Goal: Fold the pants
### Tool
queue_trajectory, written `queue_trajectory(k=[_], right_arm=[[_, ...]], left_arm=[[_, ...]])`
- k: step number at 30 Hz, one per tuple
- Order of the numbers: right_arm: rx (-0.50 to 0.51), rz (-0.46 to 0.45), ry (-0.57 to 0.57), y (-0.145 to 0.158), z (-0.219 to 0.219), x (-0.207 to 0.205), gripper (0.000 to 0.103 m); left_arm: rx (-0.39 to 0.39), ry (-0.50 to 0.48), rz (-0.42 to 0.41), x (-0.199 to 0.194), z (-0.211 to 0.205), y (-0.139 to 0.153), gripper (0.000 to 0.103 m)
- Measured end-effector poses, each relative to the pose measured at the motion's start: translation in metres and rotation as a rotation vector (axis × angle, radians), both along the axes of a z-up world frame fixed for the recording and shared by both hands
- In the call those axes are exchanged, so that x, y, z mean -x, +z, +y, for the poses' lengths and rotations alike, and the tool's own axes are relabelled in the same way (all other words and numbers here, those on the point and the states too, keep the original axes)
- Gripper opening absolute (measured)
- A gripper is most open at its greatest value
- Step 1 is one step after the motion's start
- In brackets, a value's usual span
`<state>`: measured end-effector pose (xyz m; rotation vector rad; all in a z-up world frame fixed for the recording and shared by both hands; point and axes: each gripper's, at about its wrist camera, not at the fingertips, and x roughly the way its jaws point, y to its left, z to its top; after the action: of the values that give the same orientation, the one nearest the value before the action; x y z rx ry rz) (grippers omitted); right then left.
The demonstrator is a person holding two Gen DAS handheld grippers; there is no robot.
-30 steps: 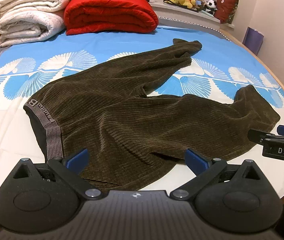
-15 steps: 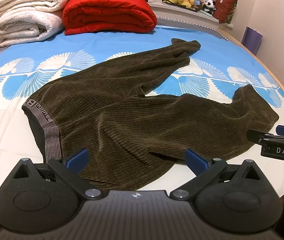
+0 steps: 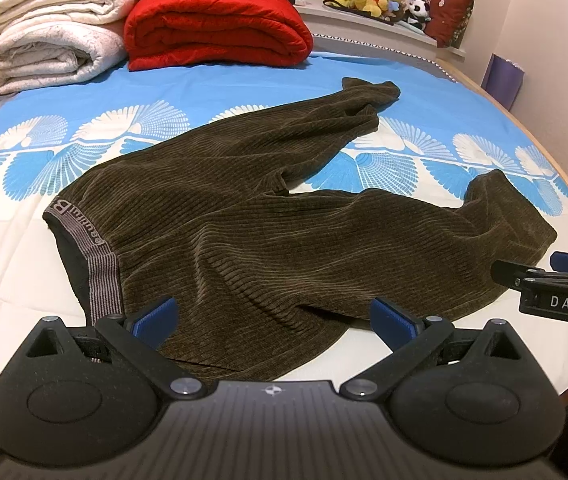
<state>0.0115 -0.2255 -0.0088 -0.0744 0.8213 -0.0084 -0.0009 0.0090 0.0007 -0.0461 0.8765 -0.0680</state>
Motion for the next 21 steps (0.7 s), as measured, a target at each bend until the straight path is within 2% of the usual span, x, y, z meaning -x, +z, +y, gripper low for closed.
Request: queue_trajectory(k=[17,21], right_arm=[[0.0,0.002,-0.002,-0.0008,0.0009,-0.0011,0.092],[0.002,0.002,-0.001,-0.0014,0.0009,-0.0017,0.092]], left_arm=[[0.003,-0.004,-0.001,-0.0001,0.0005,0.0005,0.102],[0.004,-0.009,-0.001,-0.0003,0.0003,-0.0002,0.096]])
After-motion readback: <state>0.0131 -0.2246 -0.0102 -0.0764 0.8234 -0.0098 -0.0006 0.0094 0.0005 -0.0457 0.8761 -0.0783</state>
